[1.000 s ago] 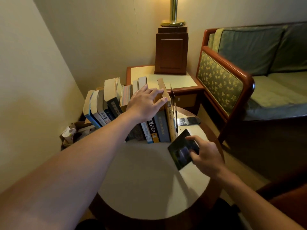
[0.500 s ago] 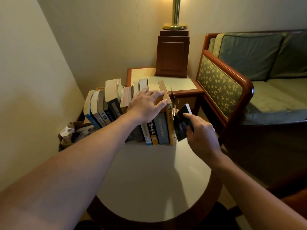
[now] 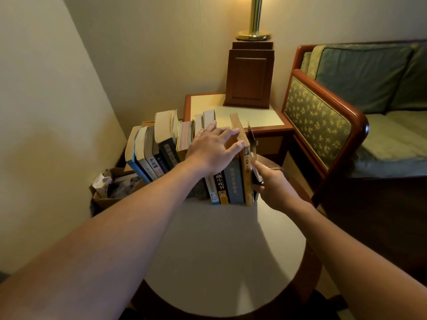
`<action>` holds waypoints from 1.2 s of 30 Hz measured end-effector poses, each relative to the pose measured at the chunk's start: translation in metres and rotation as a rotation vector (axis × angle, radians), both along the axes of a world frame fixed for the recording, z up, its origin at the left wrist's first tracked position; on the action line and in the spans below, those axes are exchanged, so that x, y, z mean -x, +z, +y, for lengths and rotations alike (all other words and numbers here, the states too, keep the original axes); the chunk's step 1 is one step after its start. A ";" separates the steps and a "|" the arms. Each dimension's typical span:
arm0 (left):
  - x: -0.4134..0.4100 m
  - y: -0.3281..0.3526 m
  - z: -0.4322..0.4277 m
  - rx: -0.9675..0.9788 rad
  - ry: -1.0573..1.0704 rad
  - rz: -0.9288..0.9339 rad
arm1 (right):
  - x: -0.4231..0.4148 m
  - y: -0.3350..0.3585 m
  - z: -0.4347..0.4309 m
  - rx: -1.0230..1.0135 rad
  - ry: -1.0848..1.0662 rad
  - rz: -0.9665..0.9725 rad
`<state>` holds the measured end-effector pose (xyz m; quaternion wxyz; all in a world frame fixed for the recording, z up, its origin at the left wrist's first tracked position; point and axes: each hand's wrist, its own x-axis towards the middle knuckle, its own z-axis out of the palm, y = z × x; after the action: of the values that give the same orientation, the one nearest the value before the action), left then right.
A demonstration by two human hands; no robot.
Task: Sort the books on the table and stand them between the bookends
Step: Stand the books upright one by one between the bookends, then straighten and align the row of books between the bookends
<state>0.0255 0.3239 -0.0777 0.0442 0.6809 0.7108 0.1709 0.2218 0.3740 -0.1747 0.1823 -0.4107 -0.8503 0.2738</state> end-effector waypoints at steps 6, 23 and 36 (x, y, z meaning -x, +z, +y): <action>0.000 0.001 0.000 0.003 0.005 0.005 | -0.003 -0.008 0.008 -0.092 -0.074 0.098; 0.022 -0.027 -0.074 -0.150 -0.045 0.029 | -0.001 0.052 -0.047 -0.320 -0.118 0.078; 0.038 -0.074 -0.159 -0.362 0.335 -0.209 | 0.030 0.137 -0.115 -0.364 0.138 -0.116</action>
<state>-0.0127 0.1652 -0.1514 -0.0337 0.5294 0.7629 0.3696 0.1922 0.2594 -0.0378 0.1852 -0.3267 -0.9210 0.1035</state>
